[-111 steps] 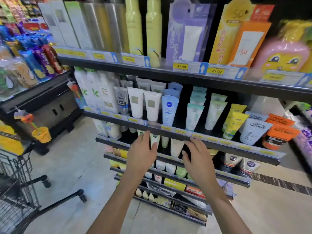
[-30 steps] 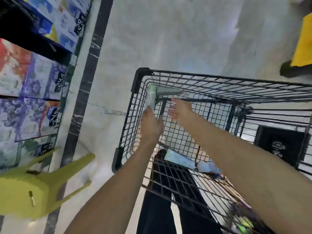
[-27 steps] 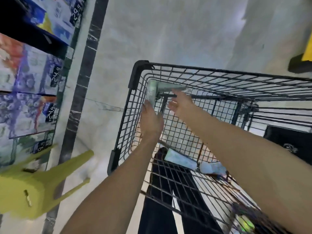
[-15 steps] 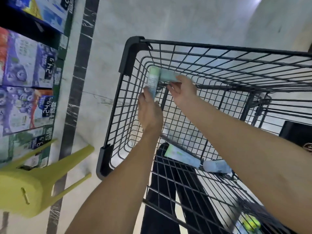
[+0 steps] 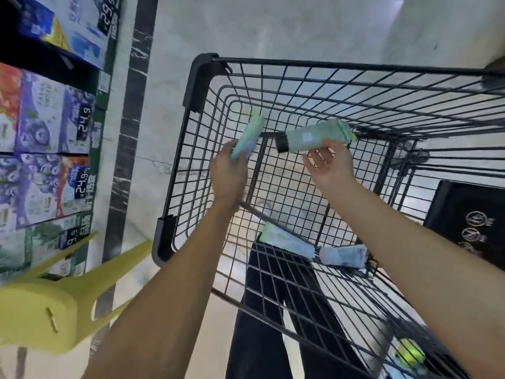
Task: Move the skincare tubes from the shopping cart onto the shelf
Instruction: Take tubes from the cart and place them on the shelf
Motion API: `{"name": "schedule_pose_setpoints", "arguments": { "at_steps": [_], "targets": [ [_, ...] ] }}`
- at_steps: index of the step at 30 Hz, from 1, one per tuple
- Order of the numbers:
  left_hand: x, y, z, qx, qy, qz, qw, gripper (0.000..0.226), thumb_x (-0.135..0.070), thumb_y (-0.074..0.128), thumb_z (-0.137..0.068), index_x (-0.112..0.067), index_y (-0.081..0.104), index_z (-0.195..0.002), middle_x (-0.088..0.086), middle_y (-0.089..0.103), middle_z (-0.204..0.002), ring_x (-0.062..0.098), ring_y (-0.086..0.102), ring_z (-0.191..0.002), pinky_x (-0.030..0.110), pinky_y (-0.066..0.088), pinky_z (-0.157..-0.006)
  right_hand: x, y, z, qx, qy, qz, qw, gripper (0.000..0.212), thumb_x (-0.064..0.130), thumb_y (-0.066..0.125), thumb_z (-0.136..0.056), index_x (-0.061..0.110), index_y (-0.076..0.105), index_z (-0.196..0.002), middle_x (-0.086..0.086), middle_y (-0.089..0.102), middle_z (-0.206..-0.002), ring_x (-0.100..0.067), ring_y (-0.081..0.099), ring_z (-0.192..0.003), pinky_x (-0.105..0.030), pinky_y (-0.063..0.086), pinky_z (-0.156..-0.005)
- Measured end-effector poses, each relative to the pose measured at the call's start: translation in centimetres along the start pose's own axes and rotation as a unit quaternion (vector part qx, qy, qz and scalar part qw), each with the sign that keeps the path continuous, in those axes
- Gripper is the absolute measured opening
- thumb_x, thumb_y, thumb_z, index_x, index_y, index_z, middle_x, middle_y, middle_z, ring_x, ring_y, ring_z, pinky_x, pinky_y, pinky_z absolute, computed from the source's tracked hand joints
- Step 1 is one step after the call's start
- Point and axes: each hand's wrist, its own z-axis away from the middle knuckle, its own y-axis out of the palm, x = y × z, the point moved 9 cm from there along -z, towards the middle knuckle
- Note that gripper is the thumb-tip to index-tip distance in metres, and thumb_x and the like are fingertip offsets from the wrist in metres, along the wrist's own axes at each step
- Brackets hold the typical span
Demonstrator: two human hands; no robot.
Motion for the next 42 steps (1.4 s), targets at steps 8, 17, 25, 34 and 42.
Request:
{"name": "schedule_pose_setpoints", "arguments": {
  "at_steps": [8,17,25,34,42],
  "targets": [
    [-3.7,-5.4,5.8,0.077,-0.105,0.197,0.972,0.031,-0.011,0.077,-0.083,-0.01,0.075,-0.114,0.003,0.077,-0.091,0.027,0.075,-0.087,0.049,0.063,-0.08,2.9,-2.8,10.0,0.046,0.005,0.086,0.995,0.018,0.02,0.06,-0.1,0.012,0.064,-0.115,-0.009,0.068,-0.112,-0.027,0.064,-0.103,-0.049,0.059,-0.083],
    [-17.1,-15.6,17.0,0.161,-0.003,0.261,0.952,0.016,-0.012,0.081,-0.083,-0.014,0.075,-0.098,-0.001,0.075,-0.084,0.0,0.066,-0.071,0.017,0.053,-0.067,9.1,-4.3,28.6,0.126,-0.103,0.153,0.975,0.029,0.03,0.059,-0.102,0.019,0.064,-0.129,-0.006,0.077,-0.116,-0.028,0.074,-0.101,-0.048,0.06,-0.08],
    [-24.9,-18.9,25.3,0.235,-0.014,0.395,0.888,0.023,-0.027,0.065,-0.098,-0.01,0.066,-0.113,0.007,0.073,-0.093,0.027,0.069,-0.087,0.049,0.053,-0.08,10.6,-7.2,41.0,0.125,-0.184,0.097,0.97,0.034,0.028,0.061,-0.1,0.02,0.06,-0.133,-0.011,0.073,-0.123,-0.035,0.07,-0.11,-0.058,0.056,-0.094],
    [-25.6,-18.2,33.9,0.446,0.002,0.31,0.84,0.038,-0.044,0.048,-0.105,-0.017,0.045,-0.132,0.02,0.061,-0.098,0.032,0.066,-0.078,0.052,0.06,-0.079,4.4,-13.2,50.1,0.102,-0.268,-0.026,0.958,0.064,0.0,0.07,-0.083,0.013,0.052,-0.143,-0.025,0.067,-0.13,-0.048,0.066,-0.113,-0.05,0.06,-0.082],
    [-23.9,-17.8,43.3,0.576,0.079,0.175,0.795,0.048,0.017,0.041,-0.086,-0.01,0.051,-0.124,0.023,0.069,-0.105,0.04,0.069,-0.094,0.057,0.057,-0.088,-1.9,-21.1,58.1,0.018,-0.347,-0.138,0.927,0.05,-0.003,0.067,-0.091,0.017,0.058,-0.135,-0.018,0.073,-0.121,-0.032,0.075,-0.09,-0.042,0.061,-0.072]
  ]
}}
